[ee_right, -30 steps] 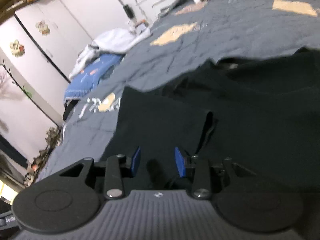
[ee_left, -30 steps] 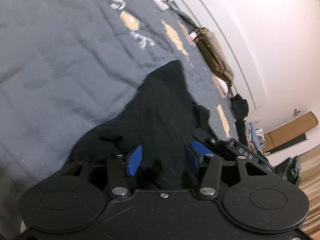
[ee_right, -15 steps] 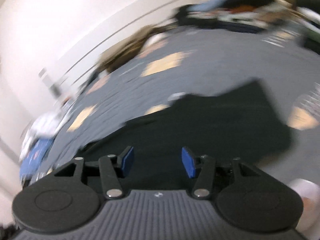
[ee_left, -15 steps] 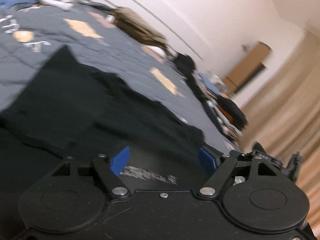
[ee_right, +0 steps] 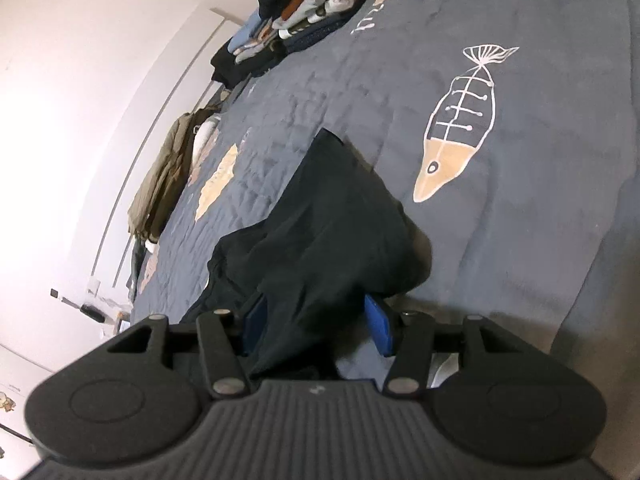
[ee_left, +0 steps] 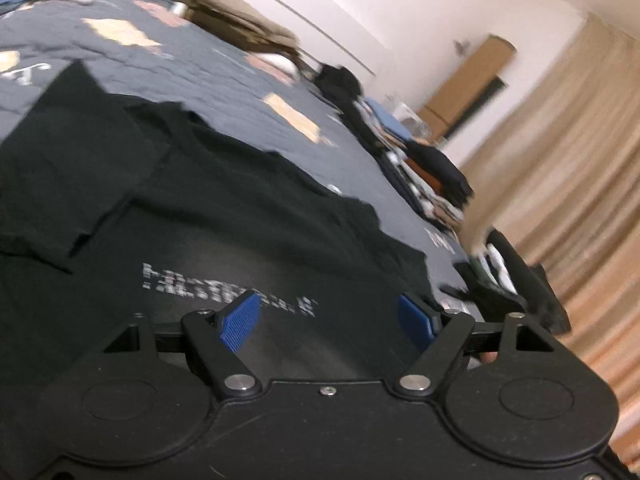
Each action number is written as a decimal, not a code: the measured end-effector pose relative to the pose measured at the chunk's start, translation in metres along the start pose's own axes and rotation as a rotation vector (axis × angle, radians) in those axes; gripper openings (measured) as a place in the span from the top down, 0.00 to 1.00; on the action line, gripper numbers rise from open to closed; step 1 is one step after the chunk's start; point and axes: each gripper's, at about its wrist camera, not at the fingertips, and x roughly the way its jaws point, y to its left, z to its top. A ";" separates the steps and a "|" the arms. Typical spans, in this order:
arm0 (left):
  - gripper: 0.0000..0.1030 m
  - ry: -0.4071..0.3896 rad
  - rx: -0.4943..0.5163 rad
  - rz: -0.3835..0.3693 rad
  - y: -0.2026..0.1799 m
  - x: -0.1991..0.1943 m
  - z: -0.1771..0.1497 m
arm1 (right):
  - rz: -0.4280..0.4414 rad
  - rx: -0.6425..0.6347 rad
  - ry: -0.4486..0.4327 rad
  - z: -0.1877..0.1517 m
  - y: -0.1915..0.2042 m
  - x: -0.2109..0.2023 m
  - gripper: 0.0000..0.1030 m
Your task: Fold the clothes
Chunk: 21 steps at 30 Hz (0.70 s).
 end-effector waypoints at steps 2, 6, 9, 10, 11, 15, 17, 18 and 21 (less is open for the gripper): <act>0.27 0.016 0.060 0.000 -0.010 0.003 0.000 | -0.005 0.011 -0.004 0.004 -0.002 0.001 0.49; 0.27 0.049 0.121 -0.017 -0.027 0.016 -0.001 | -0.011 0.043 0.017 0.009 -0.007 0.000 0.49; 0.27 0.069 0.150 -0.019 -0.038 0.030 -0.003 | -0.042 0.058 0.027 0.009 -0.010 -0.003 0.49; 0.27 0.073 0.162 -0.020 -0.042 0.034 -0.003 | -0.046 0.073 0.036 0.010 -0.013 -0.002 0.49; 0.27 0.072 0.171 -0.024 -0.047 0.039 -0.002 | -0.045 0.093 0.044 0.012 -0.017 -0.001 0.49; 0.27 0.064 0.193 -0.050 -0.066 0.052 -0.001 | 0.022 0.211 0.035 0.016 -0.034 0.005 0.49; 0.27 0.062 0.198 -0.058 -0.073 0.058 -0.003 | 0.057 0.235 0.007 0.017 -0.039 0.009 0.49; 0.27 0.061 0.199 -0.059 -0.076 0.059 -0.004 | 0.071 0.225 -0.003 0.017 -0.039 0.011 0.50; 0.27 0.065 0.189 -0.056 -0.078 0.061 -0.007 | 0.074 0.179 -0.025 0.017 -0.035 0.018 0.74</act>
